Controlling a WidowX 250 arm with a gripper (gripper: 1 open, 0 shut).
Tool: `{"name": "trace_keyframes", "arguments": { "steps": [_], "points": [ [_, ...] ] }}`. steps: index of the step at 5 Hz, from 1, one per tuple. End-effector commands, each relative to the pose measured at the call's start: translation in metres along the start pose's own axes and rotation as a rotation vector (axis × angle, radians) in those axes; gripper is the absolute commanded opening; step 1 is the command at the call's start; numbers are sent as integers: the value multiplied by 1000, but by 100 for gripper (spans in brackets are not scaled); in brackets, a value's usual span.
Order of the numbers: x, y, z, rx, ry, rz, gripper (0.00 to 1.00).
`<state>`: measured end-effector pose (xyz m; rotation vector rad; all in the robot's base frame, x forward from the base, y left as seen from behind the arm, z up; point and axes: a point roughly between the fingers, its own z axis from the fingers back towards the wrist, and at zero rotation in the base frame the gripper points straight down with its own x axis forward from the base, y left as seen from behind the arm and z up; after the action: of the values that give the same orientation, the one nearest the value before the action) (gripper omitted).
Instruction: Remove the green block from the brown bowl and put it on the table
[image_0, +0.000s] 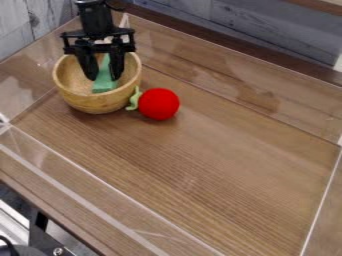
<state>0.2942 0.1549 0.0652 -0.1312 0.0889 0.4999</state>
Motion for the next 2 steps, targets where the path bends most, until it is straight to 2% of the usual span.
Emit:
{"name": "trace_keyframes", "arguments": {
  "steps": [1,2],
  "points": [
    [5,8,31,-7,-117,8,0],
    [5,17,28,-20,-120,20,0]
  ]
}}
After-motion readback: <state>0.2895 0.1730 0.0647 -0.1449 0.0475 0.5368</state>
